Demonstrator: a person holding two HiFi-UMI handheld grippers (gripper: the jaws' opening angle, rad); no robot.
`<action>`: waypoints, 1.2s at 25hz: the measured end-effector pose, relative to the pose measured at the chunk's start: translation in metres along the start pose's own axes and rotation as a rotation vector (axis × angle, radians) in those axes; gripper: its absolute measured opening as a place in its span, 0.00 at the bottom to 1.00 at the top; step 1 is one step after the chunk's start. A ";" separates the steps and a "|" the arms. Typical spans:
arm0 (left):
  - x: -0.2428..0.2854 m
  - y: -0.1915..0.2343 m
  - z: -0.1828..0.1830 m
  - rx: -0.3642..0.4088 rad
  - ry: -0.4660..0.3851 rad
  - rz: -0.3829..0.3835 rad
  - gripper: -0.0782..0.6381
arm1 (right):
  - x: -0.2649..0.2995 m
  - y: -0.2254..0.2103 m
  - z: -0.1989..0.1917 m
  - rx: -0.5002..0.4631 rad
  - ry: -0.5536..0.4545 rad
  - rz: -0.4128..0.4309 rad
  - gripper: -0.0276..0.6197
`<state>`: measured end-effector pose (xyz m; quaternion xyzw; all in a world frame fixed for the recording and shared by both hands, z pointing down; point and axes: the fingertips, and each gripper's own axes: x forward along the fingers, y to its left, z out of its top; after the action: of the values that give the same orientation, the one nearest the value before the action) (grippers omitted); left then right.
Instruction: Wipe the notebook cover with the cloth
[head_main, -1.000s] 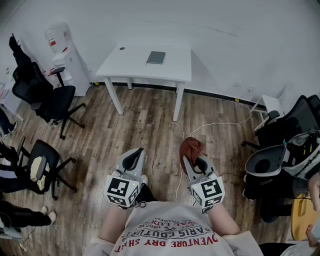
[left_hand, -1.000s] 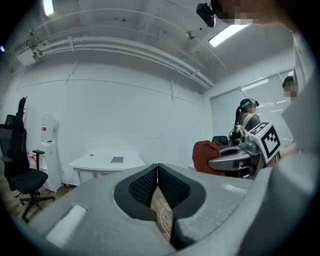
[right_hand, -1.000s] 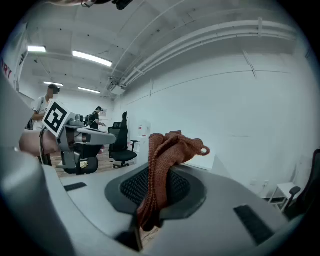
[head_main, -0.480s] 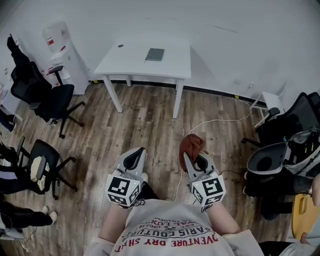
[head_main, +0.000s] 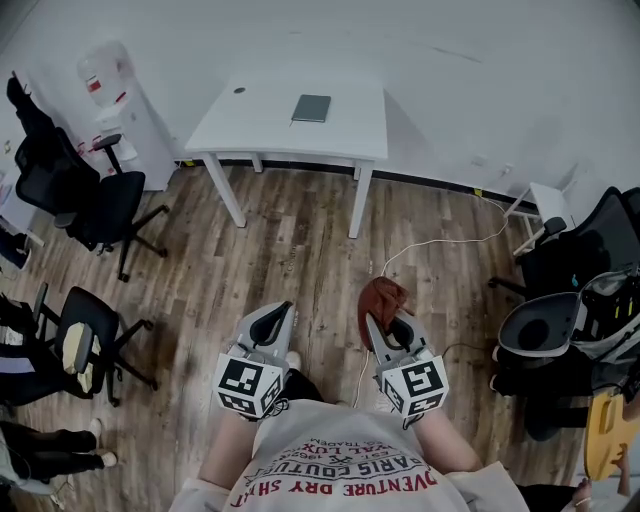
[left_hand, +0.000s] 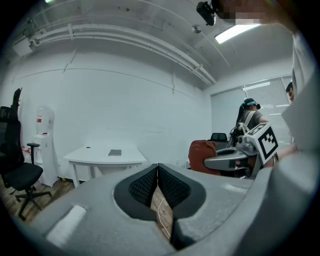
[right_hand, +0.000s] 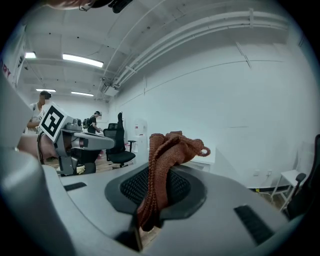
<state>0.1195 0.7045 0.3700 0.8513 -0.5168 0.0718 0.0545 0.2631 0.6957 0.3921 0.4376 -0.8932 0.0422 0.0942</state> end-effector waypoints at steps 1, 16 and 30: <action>0.006 0.008 0.001 -0.002 0.002 -0.001 0.12 | 0.009 -0.002 0.000 0.006 0.007 0.000 0.15; 0.099 0.193 0.038 -0.052 -0.006 -0.068 0.12 | 0.196 -0.018 0.035 0.051 0.085 -0.074 0.15; 0.178 0.297 0.046 -0.057 0.006 -0.068 0.12 | 0.321 -0.057 0.055 0.044 0.110 -0.083 0.15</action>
<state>-0.0596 0.4046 0.3618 0.8662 -0.4894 0.0577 0.0828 0.1084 0.4041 0.4038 0.4732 -0.8667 0.0817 0.1352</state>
